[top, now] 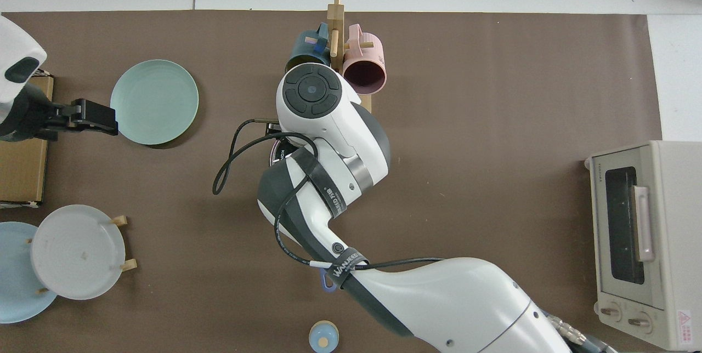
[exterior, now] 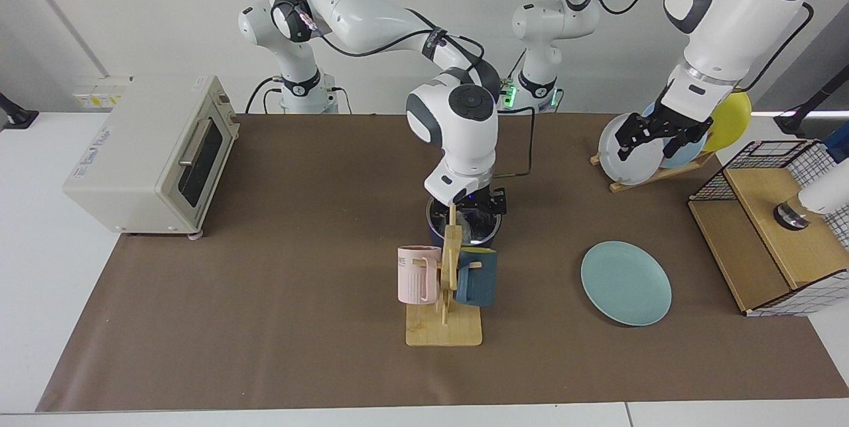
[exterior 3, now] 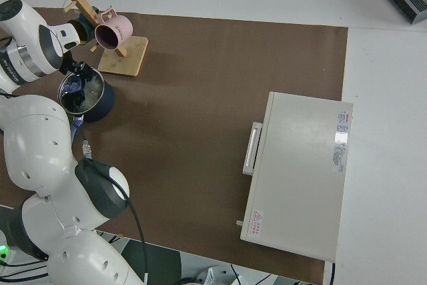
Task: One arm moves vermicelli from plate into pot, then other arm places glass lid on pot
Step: 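Lower the glass lid onto the saucepan with the right gripper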
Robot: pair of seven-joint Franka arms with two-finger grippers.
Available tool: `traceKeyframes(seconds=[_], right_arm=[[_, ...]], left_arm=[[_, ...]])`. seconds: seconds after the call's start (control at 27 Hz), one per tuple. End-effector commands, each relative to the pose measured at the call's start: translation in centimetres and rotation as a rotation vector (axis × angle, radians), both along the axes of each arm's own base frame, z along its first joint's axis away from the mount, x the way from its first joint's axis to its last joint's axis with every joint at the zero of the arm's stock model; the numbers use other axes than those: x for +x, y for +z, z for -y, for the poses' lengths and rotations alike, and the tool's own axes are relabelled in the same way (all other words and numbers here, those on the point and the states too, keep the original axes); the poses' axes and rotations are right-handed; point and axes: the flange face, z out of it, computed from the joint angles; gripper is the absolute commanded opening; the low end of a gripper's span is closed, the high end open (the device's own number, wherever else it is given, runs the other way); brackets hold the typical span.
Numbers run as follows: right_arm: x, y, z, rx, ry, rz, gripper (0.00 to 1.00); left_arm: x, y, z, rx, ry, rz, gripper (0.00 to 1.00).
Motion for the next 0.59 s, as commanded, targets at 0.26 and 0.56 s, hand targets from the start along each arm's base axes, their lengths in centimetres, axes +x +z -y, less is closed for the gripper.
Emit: traceKeyframes(seconds=[0.26,0.56], right_arm=[[-0.1,-0.6,0.3,0.023,0.040,-0.012,1.00],[-0.8,2.6,1.0,0.004,0.046,-0.021,1.00]], left_arm=[[-0.4,0.5,0.0,-0.003,-0.011,0.010,1.00],[-0.4,0.5,0.0,-0.003,-0.011,0.010,1.00]])
